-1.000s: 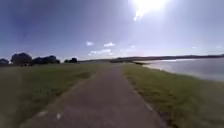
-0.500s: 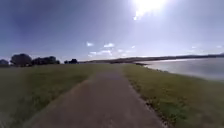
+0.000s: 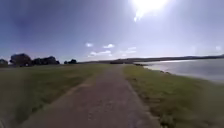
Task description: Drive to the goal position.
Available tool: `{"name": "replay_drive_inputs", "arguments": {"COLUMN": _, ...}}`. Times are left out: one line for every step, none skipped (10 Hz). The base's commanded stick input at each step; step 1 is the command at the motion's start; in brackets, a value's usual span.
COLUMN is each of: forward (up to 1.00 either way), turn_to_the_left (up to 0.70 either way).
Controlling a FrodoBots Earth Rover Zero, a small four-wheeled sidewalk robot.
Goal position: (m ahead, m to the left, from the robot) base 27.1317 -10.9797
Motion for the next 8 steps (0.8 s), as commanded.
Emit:
{"name": "replay_drive_inputs", "arguments": {"forward": 0.85, "turn_to_the_left": 0.0}}
{"name": "replay_drive_inputs", "arguments": {"forward": 0.85, "turn_to_the_left": 0.0}}
{"name": "replay_drive_inputs", "arguments": {"forward": 0.85, "turn_to_the_left": 0.0}}
{"name": "replay_drive_inputs", "arguments": {"forward": 0.85, "turn_to_the_left": 0.0}}
{"name": "replay_drive_inputs", "arguments": {"forward": 0.85, "turn_to_the_left": 0.0}}
{"name": "replay_drive_inputs", "arguments": {"forward": 0.85, "turn_to_the_left": 0.0}}
{"name": "replay_drive_inputs", "arguments": {"forward": 0.85, "turn_to_the_left": 0.0}}
{"name": "replay_drive_inputs", "arguments": {"forward": 0.85, "turn_to_the_left": 0.0}}
